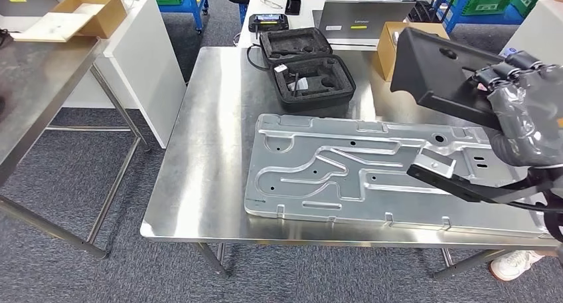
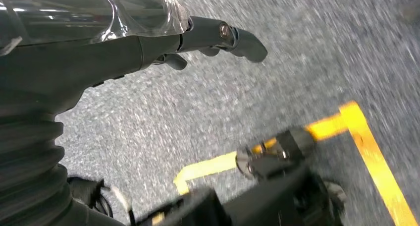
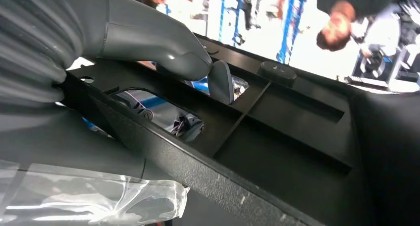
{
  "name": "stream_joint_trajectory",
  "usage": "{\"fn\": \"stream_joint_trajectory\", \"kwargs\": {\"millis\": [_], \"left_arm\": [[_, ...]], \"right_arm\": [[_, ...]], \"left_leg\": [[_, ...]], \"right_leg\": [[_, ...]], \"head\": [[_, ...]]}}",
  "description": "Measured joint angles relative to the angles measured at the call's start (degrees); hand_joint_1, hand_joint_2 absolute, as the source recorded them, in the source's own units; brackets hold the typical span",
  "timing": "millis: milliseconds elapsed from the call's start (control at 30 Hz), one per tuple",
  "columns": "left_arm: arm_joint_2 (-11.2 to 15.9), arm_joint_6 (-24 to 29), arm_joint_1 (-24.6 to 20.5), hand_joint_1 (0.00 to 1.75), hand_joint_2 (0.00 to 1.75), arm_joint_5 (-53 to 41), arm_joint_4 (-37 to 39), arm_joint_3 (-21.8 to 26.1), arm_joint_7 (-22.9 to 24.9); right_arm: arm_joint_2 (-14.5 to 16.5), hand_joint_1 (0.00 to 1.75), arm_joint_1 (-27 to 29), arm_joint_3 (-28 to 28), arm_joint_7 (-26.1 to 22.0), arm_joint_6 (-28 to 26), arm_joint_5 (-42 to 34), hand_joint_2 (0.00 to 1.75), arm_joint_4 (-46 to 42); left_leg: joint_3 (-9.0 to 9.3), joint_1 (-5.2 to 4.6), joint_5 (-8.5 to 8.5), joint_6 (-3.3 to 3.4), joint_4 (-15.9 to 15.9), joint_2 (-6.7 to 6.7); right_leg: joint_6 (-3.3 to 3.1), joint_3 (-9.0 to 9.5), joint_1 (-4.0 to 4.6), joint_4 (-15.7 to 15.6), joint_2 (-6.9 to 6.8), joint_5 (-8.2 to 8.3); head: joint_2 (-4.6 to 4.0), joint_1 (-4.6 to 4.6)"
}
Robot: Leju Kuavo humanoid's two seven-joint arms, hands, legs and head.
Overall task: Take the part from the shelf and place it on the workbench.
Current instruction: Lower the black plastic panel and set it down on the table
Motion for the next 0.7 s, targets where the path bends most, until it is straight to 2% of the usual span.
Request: {"fn": "stream_joint_trajectory", "kwargs": {"millis": [33,67,100,167,200,233,333,367,400,433,500,533,567,600,700], "left_arm": [[-0.1,-0.1,0.0,0.0,1.75,-0.1,0.0,-0.1,0.0],[-0.2,-0.1,-0.1,0.0,1.75,-0.2,0.0,-0.3,0.0],[-0.3,-0.1,-0.1,0.0,1.75,-0.3,0.0,-0.4,0.0],[-0.4,-0.2,-0.1,0.0,1.75,-0.6,0.0,-0.6,0.1],[-0.5,-0.2,-0.2,0.0,1.75,-0.8,0.0,-0.7,0.2],[-0.5,-0.3,-0.3,0.0,1.75,-1.0,0.0,-0.9,0.2],[-0.6,-0.3,-0.5,0.0,1.75,-1.6,0.0,-1.5,0.6],[-0.7,-0.3,-0.6,0.0,1.75,-1.8,0.0,-1.7,0.8],[-0.7,-0.3,-0.7,0.0,1.75,-2.0,0.0,-1.8,0.9],[-0.7,-0.3,-0.8,0.0,1.75,-2.1,0.0,-2.0,0.9],[-0.8,-0.3,-1.0,0.0,1.75,-2.3,0.0,-2.3,1.0],[-0.8,-0.3,-1.1,0.0,1.75,-2.4,0.0,-2.4,1.0],[-0.8,-0.3,-1.3,0.0,1.75,-2.4,0.0,-2.6,1.0],[-0.8,-0.3,-1.4,0.0,1.75,-2.5,0.0,-2.7,1.1],[-0.8,-0.3,-1.6,0.0,1.75,-2.9,0.0,-3.0,1.3]], "right_arm": [[0.0,1.75,0.8,0.2,-0.3,-0.5,0.3,1.75,1.4],[0.1,1.75,1.6,0.4,-0.6,-1.2,0.5,1.75,2.8],[0.2,1.75,2.4,0.6,-0.8,-2.0,0.5,1.75,4.3],[0.6,1.75,3.4,0.6,-1.3,-4.0,0.3,1.75,7.2],[1.0,1.75,3.8,0.6,-1.6,-4.9,0.4,1.75,8.7],[1.5,1.75,4.0,0.7,-2.1,-5.7,0.7,1.75,10.2],[3.6,1.75,3.9,1.1,-3.3,-7.4,1.8,1.75,15.0],[4.5,1.75,3.6,1.3,-3.8,-8.0,2.2,1.75,16.5],[5.4,1.75,3.0,1.5,-4.2,-8.6,2.4,1.75,17.8],[6.4,1.75,2.4,1.8,-4.6,-9.3,2.7,1.75,19.1],[8.7,1.75,1.2,2.5,-5.4,-10.2,3.2,1.75,21.7],[9.8,1.75,0.5,3.0,-5.9,-10.4,3.4,1.75,22.9],[11.0,1.75,-0.1,3.5,-6.3,-10.4,3.6,1.75,24.2],[12.1,1.75,-0.9,4.1,-6.7,-10.4,3.7,1.75,25.3],[15.4,1.75,-3.5,5.8,-7.5,-10.8,4.1,1.75,28.2]], "left_leg": [[0.0,-0.01,-0.01,0.01,0.0,0.0],[0.01,-0.01,-0.02,0.0,0.0,-0.01],[0.05,0.0,-0.03,-0.02,0.1,-0.05],[0.06,-0.09,-0.14,-0.19,0.2,-0.17],[-0.03,-0.2,-0.22,-0.33,0.3,-0.22],[-0.18,-0.3,-0.26,-0.5,0.4,-0.25],[-0.58,-0.26,-0.41,-1.05,0.6,-0.24],[-0.9,-0.17,-0.93,-1.32,1.3,-0.22],[-1.7,-0.09,-2.0,-1.63,3.1,-0.21],[-3.17,0.02,-3.69,-1.92,6.2,-0.19],[-7.28,0.24,-7.29,-2.37,14.6,-0.16],[-8.9,0.35,-8.16,-2.55,17.7,-0.15],[-9.51,0.44,-7.94,-2.69,18.7,-0.15],[-8.87,0.51,-6.58,-2.76,17.1,-0.15],[-3.29,0.47,-0.84,-2.46,4.5,-0.14]], "right_leg": [[0.17,-1.26,-0.05,2.5,0.0,-0.53],[0.27,-1.4,-0.11,2.6,-0.01,0.09],[0.33,-0.34,-0.19,0.3,-0.02,1.7],[0.27,3.95,-0.27,-8.3,-0.15,5.53],[0.03,5.61,-0.18,-11.7,-0.21,6.72],[-0.26,6.56,-0.04,-13.8,-0.26,7.25],[-1.25,6.59,0.16,-14.6,-0.3,7.5],[-1.53,6.56,0.1,-14.7,-0.34,7.62],[-1.8,6.52,0.01,-14.8,-0.39,7.73],[-2.0,6.46,-0.07,-14.9,-0.44,7.79],[-2.19,6.32,-0.09,-14.9,-0.5,7.81],[-2.21,6.29,-0.11,-14.8,-0.52,7.81],[-2.2,6.29,-0.14,-14.8,-0.52,7.81],[-2.19,6.33,-0.18,-14.8,-0.51,7.81],[-1.94,6.44,-0.24,-14.8,-0.44,7.74]], "head": [[-0.01,0.01],[-0.01,0.01],[-0.01,0.01],[0.0,0.01],[0.0,0.01],[0.0,-0.01],[0.0,-0.04],[0.0,-0.04],[0.0,-0.06],[0.0,-0.08],[0.0,-0.12],[0.0,-0.13],[0.0,-0.13],[0.0,-0.14],[-0.01,-0.15]]}}
